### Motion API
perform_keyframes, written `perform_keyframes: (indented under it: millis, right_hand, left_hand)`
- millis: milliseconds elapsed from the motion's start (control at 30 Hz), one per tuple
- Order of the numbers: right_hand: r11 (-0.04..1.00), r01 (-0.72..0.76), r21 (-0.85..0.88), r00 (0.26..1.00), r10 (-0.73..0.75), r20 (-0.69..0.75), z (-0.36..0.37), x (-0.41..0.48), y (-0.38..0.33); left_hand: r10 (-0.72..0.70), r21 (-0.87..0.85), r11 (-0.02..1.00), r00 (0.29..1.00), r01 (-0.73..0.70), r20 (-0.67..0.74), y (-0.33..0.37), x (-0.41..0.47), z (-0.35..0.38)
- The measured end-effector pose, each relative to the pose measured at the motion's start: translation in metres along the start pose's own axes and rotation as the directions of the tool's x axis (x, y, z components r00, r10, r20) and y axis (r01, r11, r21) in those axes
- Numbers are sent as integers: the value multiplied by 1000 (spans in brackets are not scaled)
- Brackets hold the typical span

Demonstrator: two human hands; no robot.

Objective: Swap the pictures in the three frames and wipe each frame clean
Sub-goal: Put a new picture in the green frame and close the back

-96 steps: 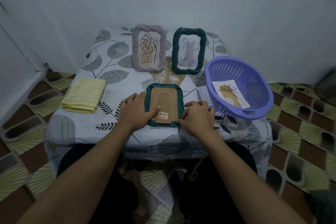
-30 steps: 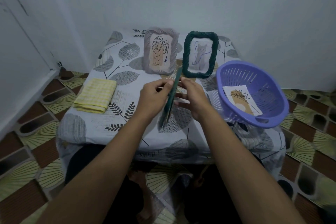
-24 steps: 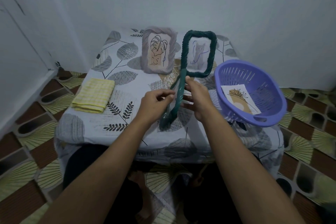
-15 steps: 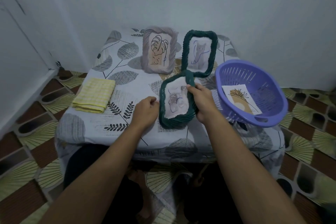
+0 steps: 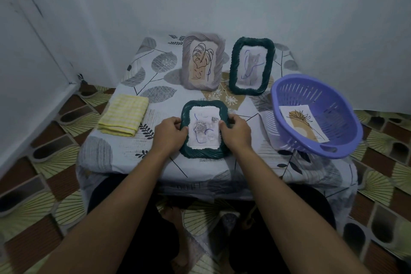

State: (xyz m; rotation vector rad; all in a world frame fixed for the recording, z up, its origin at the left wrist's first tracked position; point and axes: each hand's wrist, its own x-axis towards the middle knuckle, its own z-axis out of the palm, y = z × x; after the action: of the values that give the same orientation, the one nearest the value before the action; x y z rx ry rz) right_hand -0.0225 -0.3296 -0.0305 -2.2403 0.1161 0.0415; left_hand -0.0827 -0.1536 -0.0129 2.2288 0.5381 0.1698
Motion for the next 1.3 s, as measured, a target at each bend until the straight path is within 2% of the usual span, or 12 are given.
perform_keyframes:
  millis: [133, 333, 467, 567, 633, 767, 833, 933, 1000, 1100, 1233, 1300]
  right_hand:
    - [968, 10, -250, 1000, -13, -9, 1, 0, 2]
    - [960, 9, -279, 1000, -17, -24, 2, -3, -3]
    - [963, 2, -269, 1000, -5, -8, 1, -14, -19]
    - [951, 144, -274, 990, -139, 39, 11, -27, -39]
    - [946, 263, -189, 963, -245, 114, 25, -34, -54]
    - [915, 400, 48, 879, -398, 264, 58, -48, -78]
    - [908, 409, 88, 840, -413, 351, 74, -55, -89]
    - [910, 404, 92, 807, -402, 432, 99, -61, -103]
    - [908, 409, 90, 789, -401, 466, 114, -63, -107]
    - [899, 433, 69, 774, -410, 482, 133, -62, -112]
    - [890, 456, 4, 791, -408, 455, 145, -57, -118]
    - [879, 477, -24, 790, -417, 449, 145, -54, -119]
  left_hand:
    - [101, 88, 991, 994, -98, -38, 0, 1, 2]
    - [255, 224, 946, 965, -237, -59, -13, 4, 6]
    - [293, 199, 941, 954, -275, -68, -14, 2, -2]
    - [310, 113, 945, 951, -307, -7, -19, 1, -20]
    - [325, 100, 942, 946, -322, -13, -28, 2, -36]
    - [253, 130, 965, 940, -228, -229, -57, 12, -70]
    - [145, 184, 979, 930, -86, -337, -73, 18, -85]
    - [-94, 198, 963, 921, 180, -378, -89, 23, -98]
    - [-158, 196, 951, 920, 239, -358, -96, 24, -103]
    - [-136, 244, 943, 931, 227, -339, -100, 24, -105]
    - [5, 290, 951, 932, 108, -363, -99, 21, -102]
    - [53, 244, 969, 922, 45, -383, -93, 18, -102]
